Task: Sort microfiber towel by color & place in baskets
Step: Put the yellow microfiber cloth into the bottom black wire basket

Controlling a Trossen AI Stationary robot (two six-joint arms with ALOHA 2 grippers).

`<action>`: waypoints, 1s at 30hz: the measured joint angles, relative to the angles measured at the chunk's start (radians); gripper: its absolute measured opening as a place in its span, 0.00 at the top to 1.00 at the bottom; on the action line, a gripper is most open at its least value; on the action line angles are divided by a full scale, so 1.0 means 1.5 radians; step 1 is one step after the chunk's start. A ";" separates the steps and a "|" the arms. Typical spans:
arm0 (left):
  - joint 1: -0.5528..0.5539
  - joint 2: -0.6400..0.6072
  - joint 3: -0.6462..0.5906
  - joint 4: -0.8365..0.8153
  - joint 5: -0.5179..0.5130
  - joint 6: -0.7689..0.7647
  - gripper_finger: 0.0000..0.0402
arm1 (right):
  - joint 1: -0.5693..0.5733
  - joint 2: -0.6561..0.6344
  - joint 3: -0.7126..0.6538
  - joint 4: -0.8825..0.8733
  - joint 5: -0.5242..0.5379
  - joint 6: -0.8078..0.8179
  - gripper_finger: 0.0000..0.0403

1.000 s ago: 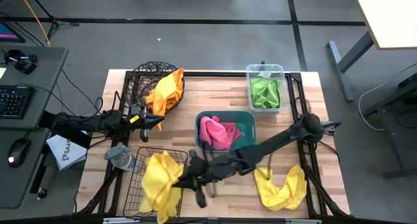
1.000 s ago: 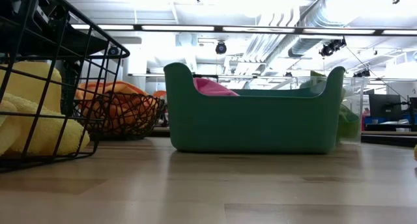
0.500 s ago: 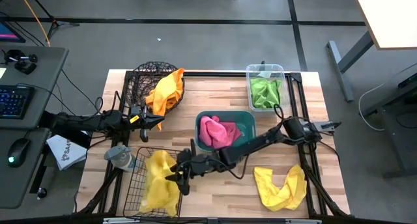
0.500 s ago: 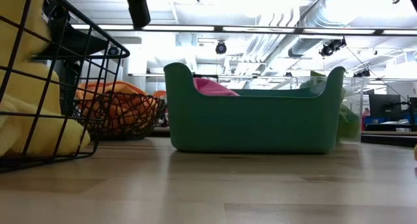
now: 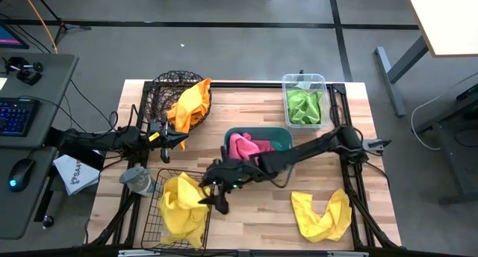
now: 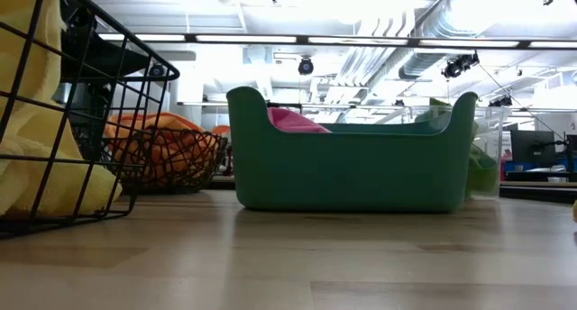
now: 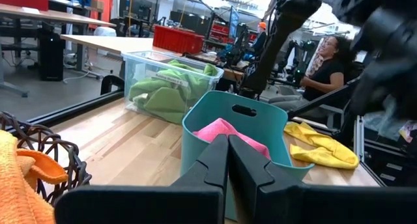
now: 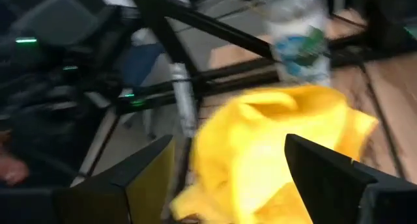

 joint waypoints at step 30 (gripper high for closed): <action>0.000 0.000 0.000 0.000 0.000 0.000 1.00 | 0.442 -0.205 -0.429 -0.533 -0.127 0.763 0.29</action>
